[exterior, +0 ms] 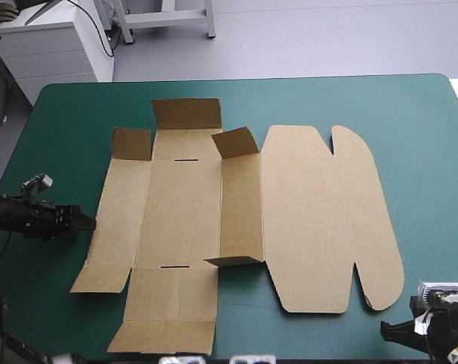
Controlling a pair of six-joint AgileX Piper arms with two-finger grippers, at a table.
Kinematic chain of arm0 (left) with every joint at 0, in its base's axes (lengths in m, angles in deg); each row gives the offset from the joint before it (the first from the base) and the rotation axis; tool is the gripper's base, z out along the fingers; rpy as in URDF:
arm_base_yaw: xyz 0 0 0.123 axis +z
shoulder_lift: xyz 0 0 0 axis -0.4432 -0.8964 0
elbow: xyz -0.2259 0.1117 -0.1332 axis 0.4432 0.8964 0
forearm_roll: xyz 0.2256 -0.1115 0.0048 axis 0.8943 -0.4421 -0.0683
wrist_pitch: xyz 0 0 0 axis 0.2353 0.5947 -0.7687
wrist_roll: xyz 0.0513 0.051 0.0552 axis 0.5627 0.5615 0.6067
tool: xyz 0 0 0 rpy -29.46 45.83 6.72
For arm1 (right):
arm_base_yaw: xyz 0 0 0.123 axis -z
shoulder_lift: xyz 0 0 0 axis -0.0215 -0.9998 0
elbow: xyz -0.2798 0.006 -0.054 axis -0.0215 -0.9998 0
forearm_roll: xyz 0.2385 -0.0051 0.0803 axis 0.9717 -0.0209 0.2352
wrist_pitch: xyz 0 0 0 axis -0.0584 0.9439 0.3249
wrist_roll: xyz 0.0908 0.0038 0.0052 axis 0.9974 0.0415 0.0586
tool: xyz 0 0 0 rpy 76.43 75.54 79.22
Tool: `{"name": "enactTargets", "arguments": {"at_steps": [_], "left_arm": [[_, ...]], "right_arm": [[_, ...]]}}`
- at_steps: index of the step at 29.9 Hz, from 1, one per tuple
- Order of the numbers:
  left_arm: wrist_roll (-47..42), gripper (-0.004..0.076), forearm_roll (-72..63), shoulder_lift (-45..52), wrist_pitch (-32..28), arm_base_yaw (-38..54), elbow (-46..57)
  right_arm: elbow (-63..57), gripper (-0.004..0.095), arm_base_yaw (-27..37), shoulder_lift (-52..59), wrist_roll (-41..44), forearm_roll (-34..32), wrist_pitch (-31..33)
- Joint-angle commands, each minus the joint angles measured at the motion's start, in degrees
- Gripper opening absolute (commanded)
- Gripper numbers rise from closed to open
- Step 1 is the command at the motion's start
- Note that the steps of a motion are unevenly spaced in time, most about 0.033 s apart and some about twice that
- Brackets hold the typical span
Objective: Fold the box
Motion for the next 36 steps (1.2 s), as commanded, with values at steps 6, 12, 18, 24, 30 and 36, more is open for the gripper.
{"name": "enactTargets", "arguments": {"at_steps": [6,12,18,24,30,36], "left_arm": [[-1.9,0.0393,-2.7,1.2,5.7,-2.6,-0.4],[-3.0,0.0367,-2.4,-1.2,5.7,-6.6,-0.3],[-3.0,0.0368,-2.8,-2.0,5.5,-10.1,-0.3],[-3.0,0.0368,-2.8,-2.1,5.4,-12.4,-0.3],[-3.0,0.0367,-2.6,-2.1,5.8,-12.7,-0.3],[-4.5,0.0276,-4.3,-2.1,5.7,-12.7,-0.3]], "right_arm": [[1.5,-0.0004,0.0,-0.8,-0.1,-0.1,-3.6],[1.5,-0.0004,0.0,-0.8,-0.1,-0.1,-3.6],[1.5,-0.0004,0.0,-0.8,-0.1,0.1,-3.6],[1.5,-0.0004,0.0,-0.8,-0.1,0.1,-3.6],[1.5,-0.0004,0.0,-0.8,-0.1,0.1,-3.6],[1.5,-0.0004,0.0,-0.8,-0.1,0.1,-3.6]]}}
